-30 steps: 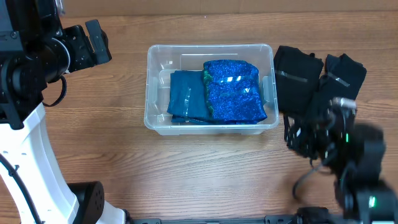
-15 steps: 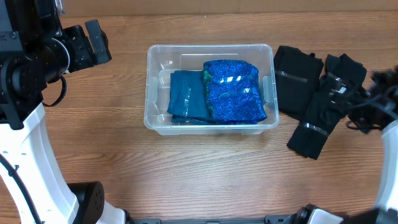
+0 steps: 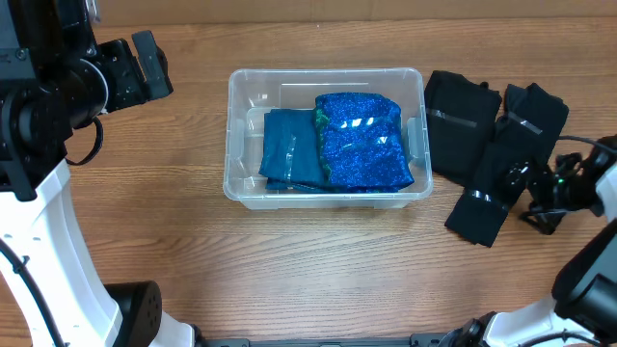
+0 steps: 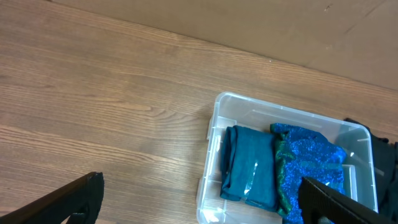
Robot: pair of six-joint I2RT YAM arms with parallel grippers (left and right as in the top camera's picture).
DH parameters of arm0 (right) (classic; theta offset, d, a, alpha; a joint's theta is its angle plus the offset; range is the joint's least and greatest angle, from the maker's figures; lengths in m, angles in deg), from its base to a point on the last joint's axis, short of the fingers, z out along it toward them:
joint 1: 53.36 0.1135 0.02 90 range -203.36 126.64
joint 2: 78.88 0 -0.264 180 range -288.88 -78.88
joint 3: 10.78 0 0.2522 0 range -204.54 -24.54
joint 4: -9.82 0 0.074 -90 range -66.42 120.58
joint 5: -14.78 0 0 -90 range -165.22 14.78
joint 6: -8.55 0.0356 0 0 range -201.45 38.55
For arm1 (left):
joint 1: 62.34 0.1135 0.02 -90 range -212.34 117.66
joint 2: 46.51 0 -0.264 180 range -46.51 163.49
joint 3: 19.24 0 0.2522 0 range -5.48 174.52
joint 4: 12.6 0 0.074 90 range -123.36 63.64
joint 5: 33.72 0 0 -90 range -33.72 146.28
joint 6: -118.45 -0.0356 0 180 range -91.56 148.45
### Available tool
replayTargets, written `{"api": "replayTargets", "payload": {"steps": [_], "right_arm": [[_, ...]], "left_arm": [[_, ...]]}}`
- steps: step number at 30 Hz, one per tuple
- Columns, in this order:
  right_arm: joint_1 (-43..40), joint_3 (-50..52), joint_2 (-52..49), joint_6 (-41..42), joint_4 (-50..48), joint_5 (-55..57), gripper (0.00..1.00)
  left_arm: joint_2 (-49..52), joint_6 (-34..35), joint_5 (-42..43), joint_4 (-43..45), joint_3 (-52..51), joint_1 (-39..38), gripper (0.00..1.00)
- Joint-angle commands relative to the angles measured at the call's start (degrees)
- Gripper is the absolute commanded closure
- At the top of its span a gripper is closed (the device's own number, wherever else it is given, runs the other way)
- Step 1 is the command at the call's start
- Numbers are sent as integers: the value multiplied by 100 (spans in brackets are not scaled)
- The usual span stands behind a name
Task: Pack container
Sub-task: 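Move the right gripper to the left black garment and grasp it, then lower the black garment with the right gripper onto the denim in the bin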
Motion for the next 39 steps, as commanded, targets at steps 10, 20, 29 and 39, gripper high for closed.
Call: {"api": "replayTargets", "payload": {"steps": [10,20,29,39], "right_arm": [[173,920,-92,-146,-776,-387,47],[328,529,291,-127,-275,-850,92],[1134,-599,2970,-103,944,-1110,96],[4229,-796,4087,903,-824,-1296,96]], "left_arm": [[-46,-85,39,9,-13,31,0],[-46,-87,39,11,-13,31,0],[-46,-85,39,9,-13,31,0],[-46,-87,39,11,-13,31,0]]}}
